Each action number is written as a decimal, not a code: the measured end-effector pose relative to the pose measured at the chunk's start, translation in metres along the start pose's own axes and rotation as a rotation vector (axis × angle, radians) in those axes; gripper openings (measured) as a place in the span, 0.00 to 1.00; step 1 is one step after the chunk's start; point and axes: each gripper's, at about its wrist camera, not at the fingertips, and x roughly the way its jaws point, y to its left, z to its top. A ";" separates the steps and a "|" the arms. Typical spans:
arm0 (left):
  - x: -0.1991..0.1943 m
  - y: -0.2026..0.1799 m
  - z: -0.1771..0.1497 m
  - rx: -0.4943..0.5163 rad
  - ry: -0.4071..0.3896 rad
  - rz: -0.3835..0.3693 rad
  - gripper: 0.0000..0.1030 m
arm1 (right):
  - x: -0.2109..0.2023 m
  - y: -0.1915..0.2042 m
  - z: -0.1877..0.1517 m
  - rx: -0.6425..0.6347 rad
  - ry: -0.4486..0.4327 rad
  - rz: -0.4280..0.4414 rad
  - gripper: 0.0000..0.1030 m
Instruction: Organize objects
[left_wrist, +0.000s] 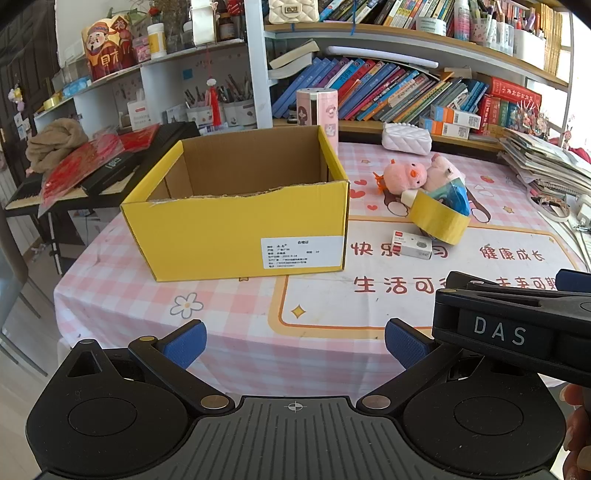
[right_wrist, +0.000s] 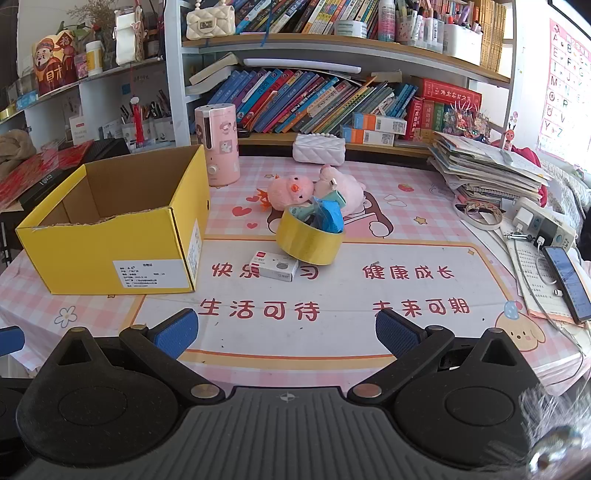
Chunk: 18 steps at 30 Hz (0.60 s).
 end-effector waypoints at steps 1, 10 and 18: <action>0.002 0.001 0.000 0.001 -0.001 -0.001 1.00 | 0.000 0.000 0.000 -0.001 0.000 0.000 1.00; 0.001 0.005 0.001 0.010 0.000 -0.012 1.00 | -0.001 0.000 0.002 -0.001 -0.002 -0.001 1.00; 0.001 0.004 0.001 0.010 0.000 -0.012 1.00 | -0.002 -0.001 0.002 -0.002 -0.003 -0.002 1.00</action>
